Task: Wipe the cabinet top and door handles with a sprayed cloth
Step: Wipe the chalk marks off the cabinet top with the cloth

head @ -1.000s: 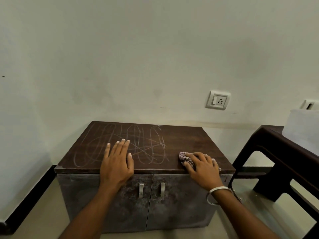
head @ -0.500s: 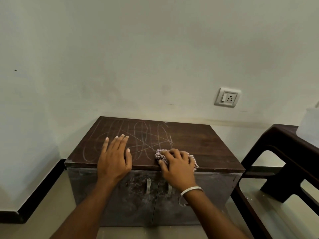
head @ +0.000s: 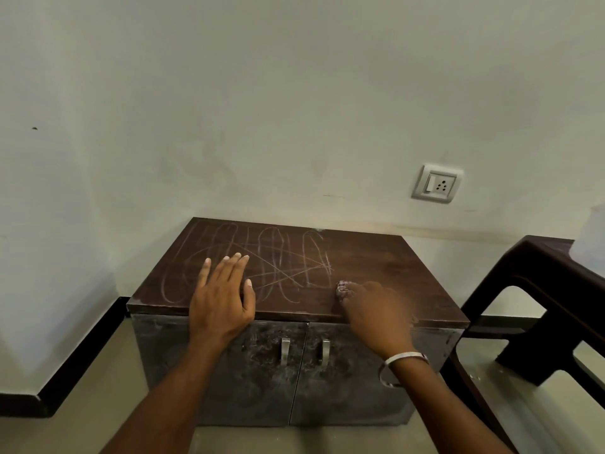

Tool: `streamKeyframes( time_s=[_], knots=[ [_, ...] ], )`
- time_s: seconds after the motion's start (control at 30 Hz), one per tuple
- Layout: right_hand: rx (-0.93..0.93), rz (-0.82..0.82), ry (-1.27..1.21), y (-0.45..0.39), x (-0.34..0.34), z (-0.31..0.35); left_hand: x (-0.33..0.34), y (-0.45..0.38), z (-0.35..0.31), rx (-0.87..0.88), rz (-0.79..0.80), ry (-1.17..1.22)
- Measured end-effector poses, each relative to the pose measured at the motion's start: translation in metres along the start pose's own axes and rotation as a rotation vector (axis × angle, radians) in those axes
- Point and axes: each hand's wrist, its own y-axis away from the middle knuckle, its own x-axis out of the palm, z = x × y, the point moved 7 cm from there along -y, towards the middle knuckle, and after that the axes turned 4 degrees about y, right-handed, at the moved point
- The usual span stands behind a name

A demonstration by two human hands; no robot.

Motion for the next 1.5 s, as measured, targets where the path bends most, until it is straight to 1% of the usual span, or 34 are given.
streamKeyframes(
  time_s=[0.1, 0.27, 0.37, 0.5, 0.67, 0.8, 0.93, 1.1, 1.17, 1.33, 1.5],
  knots=[
    [-0.029, 0.01, -0.013, -0.001, 0.004, 0.02, 0.0, 0.0, -0.001, -0.001, -0.005, -0.004],
    [-0.141, 0.038, -0.049, -0.007, 0.013, 0.076, 0.0, 0.0, -0.001, -0.006, 0.0, -0.008],
    [-0.187, 0.05, -0.062, -0.01, 0.016, 0.086, -0.001, 0.0, -0.001, -0.011, -0.004, -0.004],
    [-0.205, 0.063, -0.053, -0.016, 0.016, 0.067, -0.002, 0.0, -0.001, -0.006, -0.005, -0.007],
    [-0.062, 0.071, 0.013, -0.029, 0.009, 0.005, 0.0, -0.001, -0.001, 0.001, -0.005, -0.003],
    [-0.014, 0.075, 0.017, -0.031, 0.009, -0.004, 0.0, -0.001, 0.0, -0.004, -0.007, -0.002],
    [-0.023, 0.071, -0.005, -0.033, 0.013, 0.018, 0.0, -0.001, -0.001, -0.004, -0.008, -0.003],
    [-0.178, 0.07, -0.031, -0.035, 0.024, 0.083, 0.001, -0.001, 0.0, -0.012, -0.007, 0.007],
    [-0.211, 0.069, -0.036, -0.036, 0.026, 0.093, 0.001, -0.001, 0.0, -0.012, -0.008, 0.014],
    [-0.23, 0.073, -0.027, -0.041, 0.026, 0.07, 0.002, -0.001, 0.002, -0.012, -0.011, 0.019],
    [-0.081, 0.088, 0.036, -0.053, 0.017, 0.004, 0.0, -0.001, 0.001, -0.008, -0.022, 0.017]
  ],
)
